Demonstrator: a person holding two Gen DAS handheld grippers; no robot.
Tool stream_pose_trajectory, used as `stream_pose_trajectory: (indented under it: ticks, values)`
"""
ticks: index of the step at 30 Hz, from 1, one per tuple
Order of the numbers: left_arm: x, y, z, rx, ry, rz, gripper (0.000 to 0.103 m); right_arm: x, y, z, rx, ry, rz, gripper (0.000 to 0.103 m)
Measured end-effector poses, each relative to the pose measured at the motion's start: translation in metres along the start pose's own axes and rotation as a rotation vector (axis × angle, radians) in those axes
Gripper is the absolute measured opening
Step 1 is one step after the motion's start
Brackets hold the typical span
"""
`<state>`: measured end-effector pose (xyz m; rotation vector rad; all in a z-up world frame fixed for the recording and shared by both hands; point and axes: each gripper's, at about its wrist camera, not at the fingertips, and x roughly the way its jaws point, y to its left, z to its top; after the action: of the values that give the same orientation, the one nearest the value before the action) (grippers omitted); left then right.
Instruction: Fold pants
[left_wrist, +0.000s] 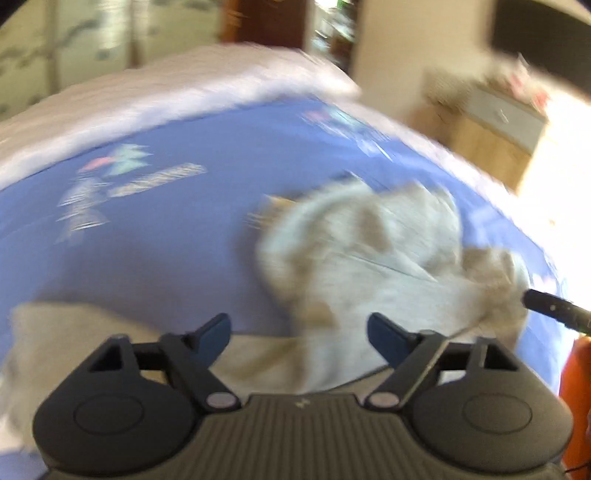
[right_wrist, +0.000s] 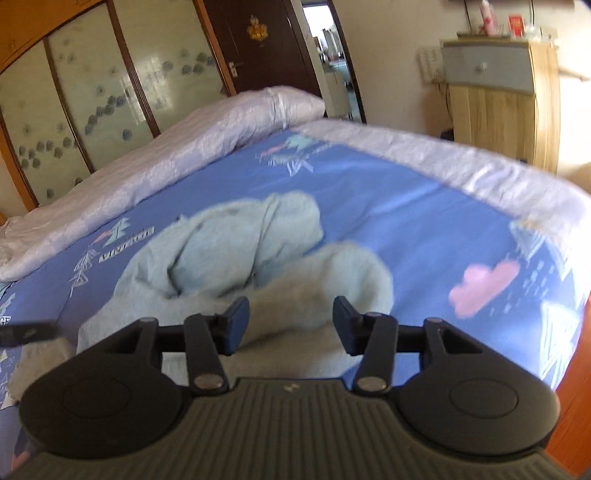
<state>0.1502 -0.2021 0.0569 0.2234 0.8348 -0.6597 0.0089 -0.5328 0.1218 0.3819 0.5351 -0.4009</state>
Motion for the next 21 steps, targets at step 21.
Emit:
stream_pose_trajectory:
  ticks: [21]
  values:
    - [-0.287, 0.138, -0.061, -0.276, -0.303, 0.231, 0.005, -0.029, 0.034, -0.012, -0.047, 0.020, 0.223, 0.053]
